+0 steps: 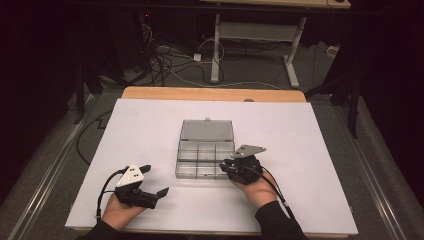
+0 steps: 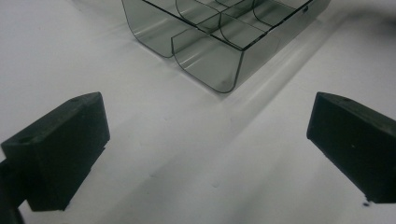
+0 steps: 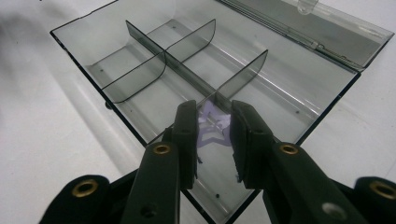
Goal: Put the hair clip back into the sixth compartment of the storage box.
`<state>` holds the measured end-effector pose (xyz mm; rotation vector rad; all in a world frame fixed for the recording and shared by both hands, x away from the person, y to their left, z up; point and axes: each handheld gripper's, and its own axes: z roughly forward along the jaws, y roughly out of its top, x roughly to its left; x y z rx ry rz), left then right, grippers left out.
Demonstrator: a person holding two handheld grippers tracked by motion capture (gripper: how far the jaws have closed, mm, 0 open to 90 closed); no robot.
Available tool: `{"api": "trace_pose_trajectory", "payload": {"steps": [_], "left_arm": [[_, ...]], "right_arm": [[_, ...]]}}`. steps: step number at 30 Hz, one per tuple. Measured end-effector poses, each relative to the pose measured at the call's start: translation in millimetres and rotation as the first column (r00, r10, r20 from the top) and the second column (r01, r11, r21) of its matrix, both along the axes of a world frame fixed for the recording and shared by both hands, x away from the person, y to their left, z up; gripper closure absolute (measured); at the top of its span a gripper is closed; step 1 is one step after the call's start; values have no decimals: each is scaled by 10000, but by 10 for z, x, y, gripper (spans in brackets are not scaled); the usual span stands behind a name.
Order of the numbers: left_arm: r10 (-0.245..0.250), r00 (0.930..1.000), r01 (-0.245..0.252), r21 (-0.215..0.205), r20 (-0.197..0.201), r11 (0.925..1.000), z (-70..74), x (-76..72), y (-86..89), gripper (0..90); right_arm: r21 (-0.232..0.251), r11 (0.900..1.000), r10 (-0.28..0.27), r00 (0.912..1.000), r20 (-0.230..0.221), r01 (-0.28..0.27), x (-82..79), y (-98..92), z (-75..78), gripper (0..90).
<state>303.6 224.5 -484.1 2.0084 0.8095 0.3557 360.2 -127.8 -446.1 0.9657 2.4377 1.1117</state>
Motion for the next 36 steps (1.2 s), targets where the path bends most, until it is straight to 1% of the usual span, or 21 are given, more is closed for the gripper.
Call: {"api": "trace_pose_trajectory", "payload": {"steps": [10, 13, 15, 20, 26, 29, 34, 36], "left_arm": [[-2, 10000, 2, 16, 4, 10000, 0, 0, -1, 0], [1, 10000, -1, 17, 4, 10000, 0, -1, -1, 0], [0, 10000, 0, 21, 2, 10000, 0, 0, -1, 0], [-3, 10000, 3, 21, 3, 10000, 0, 0, -1, 0], [-6, 10000, 6, 17, 5, 10000, 0, 0, -1, 0], [-5, 10000, 5, 20, 10, 10000, 0, -1, -1, 0], [-4, 10000, 4, 27, 25, 10000, 0, -3, -2, 0], [1, 10000, -1, 27, 23, 10000, 0, -2, -2, 0]], "right_arm": [[172, 9999, 4, 10000, 24, -4, -14, -14, 19, 730], [413, 9991, -118, 9999, -39, 120, -17, -24, 28, 663], [507, 9987, -86, 9999, -138, 93, -14, -31, 32, 635], [536, 9983, -201, 9997, -99, 206, -32, -58, 57, 608], [640, 9975, -295, 9995, 63, 290, -77, -140, 104, 567], [788, 9962, -395, 9991, 144, 382, -106, -211, 124, 554], [983, 9935, -596, 9981, 184, 575, -154, -356, 111, 526], [990, 9929, -673, 9976, 163, 654, -178, -406, 96, 518]]}}
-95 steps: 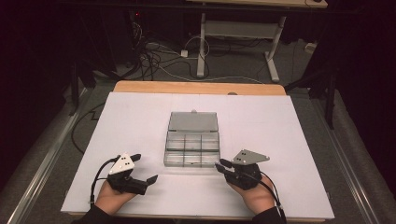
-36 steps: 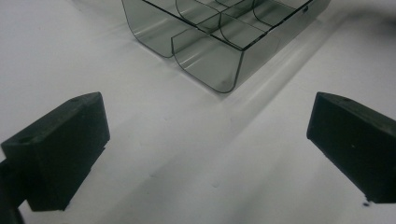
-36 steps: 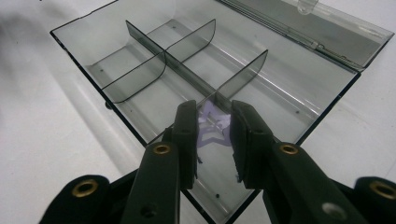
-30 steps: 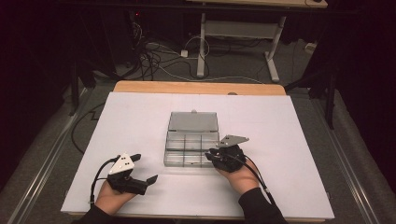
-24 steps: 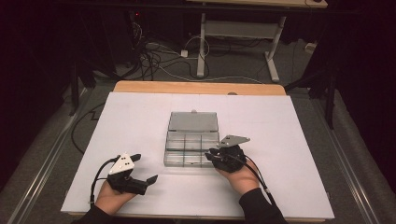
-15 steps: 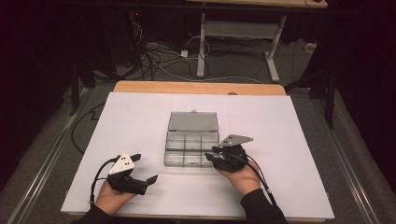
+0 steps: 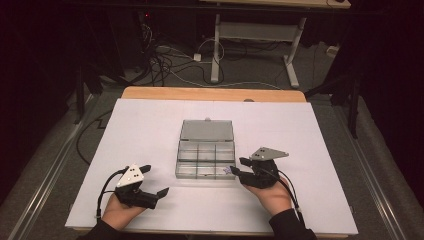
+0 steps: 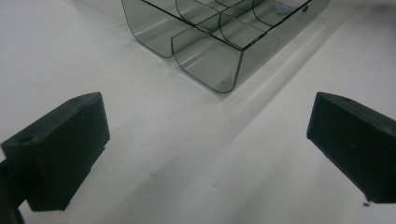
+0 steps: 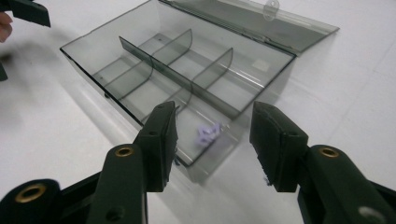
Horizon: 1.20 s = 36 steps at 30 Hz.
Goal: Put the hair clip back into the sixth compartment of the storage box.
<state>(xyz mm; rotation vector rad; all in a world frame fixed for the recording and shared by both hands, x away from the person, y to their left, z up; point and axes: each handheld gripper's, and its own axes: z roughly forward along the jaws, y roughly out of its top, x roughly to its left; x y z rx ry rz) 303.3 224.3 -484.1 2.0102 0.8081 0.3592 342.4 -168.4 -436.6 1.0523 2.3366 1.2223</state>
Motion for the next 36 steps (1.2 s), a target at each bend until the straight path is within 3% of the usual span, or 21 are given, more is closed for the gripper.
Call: {"api": "trace_pose_trajectory", "payload": {"steps": [9, 24, 36], "left_arm": [[1, 10000, -1, -6, 19, 10000, 0, -3, 0, 0], [-12, 10000, 12, -20, 5, 10000, 0, 0, 2, 0], [-26, 10000, 26, -62, -18, 10000, 0, 1, 6, 0]], "right_arm": [[321, 9989, -335, 9994, -75, 337, -84, -191, -143, 496], [139, 9977, -657, 9974, -291, 661, -162, -325, -363, 427], [-36, 9962, -866, 9960, -202, 866, -212, -311, -394, 211]]}}
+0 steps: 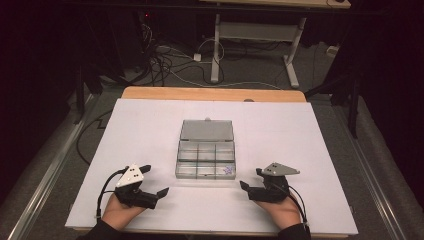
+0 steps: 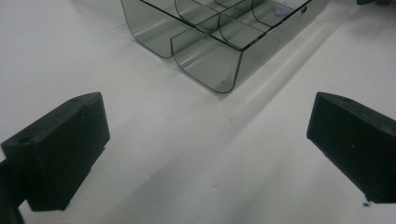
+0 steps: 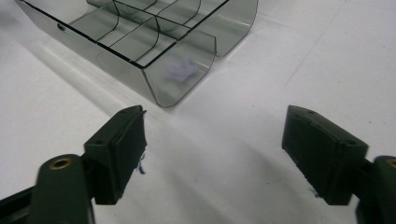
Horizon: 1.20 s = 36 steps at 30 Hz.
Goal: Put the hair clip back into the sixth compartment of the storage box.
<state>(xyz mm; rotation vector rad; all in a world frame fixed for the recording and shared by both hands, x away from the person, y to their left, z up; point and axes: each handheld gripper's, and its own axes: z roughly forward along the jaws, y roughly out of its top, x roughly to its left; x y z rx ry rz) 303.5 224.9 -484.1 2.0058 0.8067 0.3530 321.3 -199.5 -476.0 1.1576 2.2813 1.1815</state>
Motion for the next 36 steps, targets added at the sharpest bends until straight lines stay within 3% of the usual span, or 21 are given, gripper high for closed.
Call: {"api": "trace_pose_trajectory", "payload": {"steps": [9, 14, 21, 26, 28, 33, 36], "left_arm": [[67, 10000, -67, -49, -44, 10000, -1, 5, 5, 0], [99, 9999, -99, -82, -51, 9999, -1, 5, 10, 0], [293, 9994, -294, -72, -203, 9995, 0, 21, 8, 0], [656, 9950, -658, 8, -758, 9978, 5, 83, 8, 0], [577, 9929, -581, -2, -1043, 9983, 7, 118, 2, 0], [445, 9914, -439, 76, -1227, 9990, 16, 178, -24, 0], [455, 9882, -520, -409, -1465, 9978, 21, 235, -4, 0]], "right_arm": [[-128, 9994, -335, 9994, -18, 334, 5, 2, -18, 108], [-252, 9979, -590, 9983, -7, 590, 8, 14, -15, 3], [-382, 9952, -903, 9959, 92, 906, 30, 7, -4, 3], [-401, 9943, -971, 9947, 340, 984, 28, -33, 5, 3], [-323, 9940, -1029, 9940, 365, 1041, 28, -52, 11, 3], [-168, 9931, -1148, 9916, 592, 1160, 63, -87, 44, 3], [-115, 9916, -1283, 9899, 599, 1292, 107, -96, 61, 3]]}}
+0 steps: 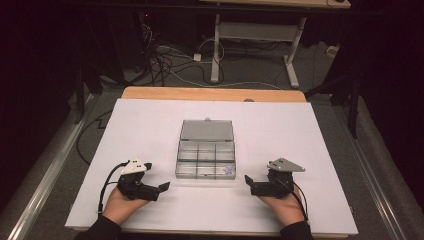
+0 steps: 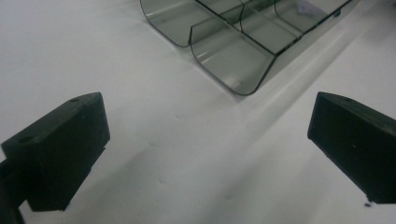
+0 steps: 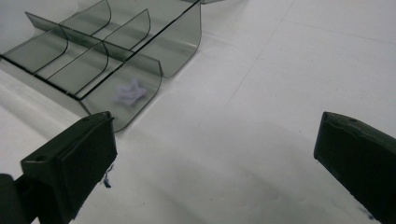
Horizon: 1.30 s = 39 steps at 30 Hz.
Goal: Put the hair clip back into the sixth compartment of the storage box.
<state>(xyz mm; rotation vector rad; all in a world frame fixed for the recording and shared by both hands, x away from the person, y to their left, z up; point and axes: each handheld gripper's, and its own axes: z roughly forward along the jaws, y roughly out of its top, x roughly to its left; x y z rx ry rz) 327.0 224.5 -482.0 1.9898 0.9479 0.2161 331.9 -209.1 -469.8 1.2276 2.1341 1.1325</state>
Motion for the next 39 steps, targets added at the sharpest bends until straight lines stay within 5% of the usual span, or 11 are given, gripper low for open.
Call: {"api": "trace_pose_trajectory", "payload": {"steps": [17, 39], "left_arm": [[575, 9982, -575, -1, 179, 9983, 173, 295, -98, 0], [947, 9952, -944, -125, 247, 9955, 206, 794, -108, 0]], "right_arm": [[-33, 10000, -63, 10000, -52, 63, 277, -2, -22, 3], [55, 9999, -130, 9998, -171, 131, 556, 34, -36, 16]]}}
